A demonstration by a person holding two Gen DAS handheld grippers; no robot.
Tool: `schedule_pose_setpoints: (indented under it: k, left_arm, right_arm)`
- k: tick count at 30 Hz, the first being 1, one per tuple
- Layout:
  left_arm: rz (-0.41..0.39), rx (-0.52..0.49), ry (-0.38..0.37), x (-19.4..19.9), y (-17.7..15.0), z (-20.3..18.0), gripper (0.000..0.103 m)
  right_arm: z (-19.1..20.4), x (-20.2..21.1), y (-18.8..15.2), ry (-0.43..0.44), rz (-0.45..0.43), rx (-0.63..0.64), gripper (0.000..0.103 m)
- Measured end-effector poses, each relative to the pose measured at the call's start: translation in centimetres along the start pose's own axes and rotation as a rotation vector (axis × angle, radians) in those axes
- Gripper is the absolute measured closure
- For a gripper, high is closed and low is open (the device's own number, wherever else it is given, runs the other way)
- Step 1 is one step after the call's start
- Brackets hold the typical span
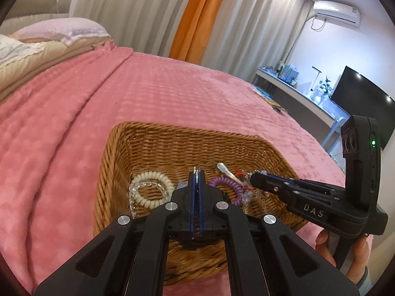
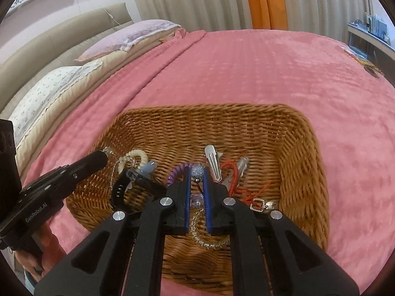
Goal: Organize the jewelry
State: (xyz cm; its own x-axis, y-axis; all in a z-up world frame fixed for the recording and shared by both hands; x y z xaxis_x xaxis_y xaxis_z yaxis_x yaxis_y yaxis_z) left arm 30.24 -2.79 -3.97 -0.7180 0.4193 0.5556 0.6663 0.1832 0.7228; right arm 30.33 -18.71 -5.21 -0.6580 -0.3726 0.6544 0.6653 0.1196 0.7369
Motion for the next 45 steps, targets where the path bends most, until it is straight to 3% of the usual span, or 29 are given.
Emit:
schedule_pose_setpoints:
  k: [1,3,4,5,6,10,12,16,21,29,35,45]
  left_arm:
    - [0.000,-0.002,0.000,0.1,0.0,-0.1,0.103]
    - [-0.002,0.010,-0.009,0.3,0.0,-0.1,0.091]
    - [-0.002,0.018,-0.019,0.5,0.1,0.0,0.074]
    - [-0.014,0.023,-0.023,0.8,0.1,0.0,0.069]
    - [-0.024,0.023,-0.022,1.1,0.2,0.1,0.067]
    - [-0.051,0.061,-0.067,2.5,0.5,0.2,0.050]
    - [-0.072,0.067,-0.080,3.5,0.7,0.0,0.048]
    - [-0.141,0.072,-0.097,6.9,0.9,-0.9,0.034]
    - [-0.213,0.050,-0.111,11.5,0.5,-3.0,0.026]
    - [-0.304,0.005,-0.054,17.5,-2.2,-5.9,0.010]
    - [-0.340,-0.020,0.022,20.3,-5.1,-6.6,0.009]
    - [-0.382,-0.083,0.147,21.3,-9.5,-6.4,0.009]
  right_arm:
    - [-0.1,0.0,0.0,0.005,-0.003,-0.004,0.095]
    - [-0.2,0.6,-0.1,0.002,-0.015,-0.011,0.087]
    - [-0.3,0.8,0.0,0.002,-0.021,-0.016,0.075]
    - [-0.5,1.0,0.0,0.001,-0.029,-0.021,0.059]
    - [-0.5,1.4,0.0,0.003,-0.041,-0.023,0.055]
    - [-0.7,2.6,0.1,0.015,-0.064,-0.040,0.055]
    - [-0.4,3.9,0.1,0.016,-0.090,-0.041,0.055]
    - [0.4,6.9,0.0,-0.011,-0.145,-0.021,0.055]
    - [2.3,11.5,-1.0,-0.008,-0.228,0.016,0.055]
    - [4.0,16.9,-4.7,-0.049,-0.295,0.045,0.047]
    - [4.3,18.7,-7.4,-0.049,-0.310,0.038,0.042]
    - [6.0,19.0,-12.2,-0.178,-0.346,0.126,0.035]
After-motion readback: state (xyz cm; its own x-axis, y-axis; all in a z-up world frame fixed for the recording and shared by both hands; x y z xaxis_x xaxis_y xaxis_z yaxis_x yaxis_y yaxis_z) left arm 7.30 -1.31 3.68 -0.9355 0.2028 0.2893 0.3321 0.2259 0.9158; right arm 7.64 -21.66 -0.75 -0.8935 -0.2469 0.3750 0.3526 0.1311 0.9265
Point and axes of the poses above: each gripper's, at about its wrist camera, not at the fingertips, and x roughly against the way its jaws point, z to its left, y to its top, the point moved 5 cm from there along -x, roughly the way its jaws point, and after that the axes turned 7 degrees about x, right-handed, at the moved point
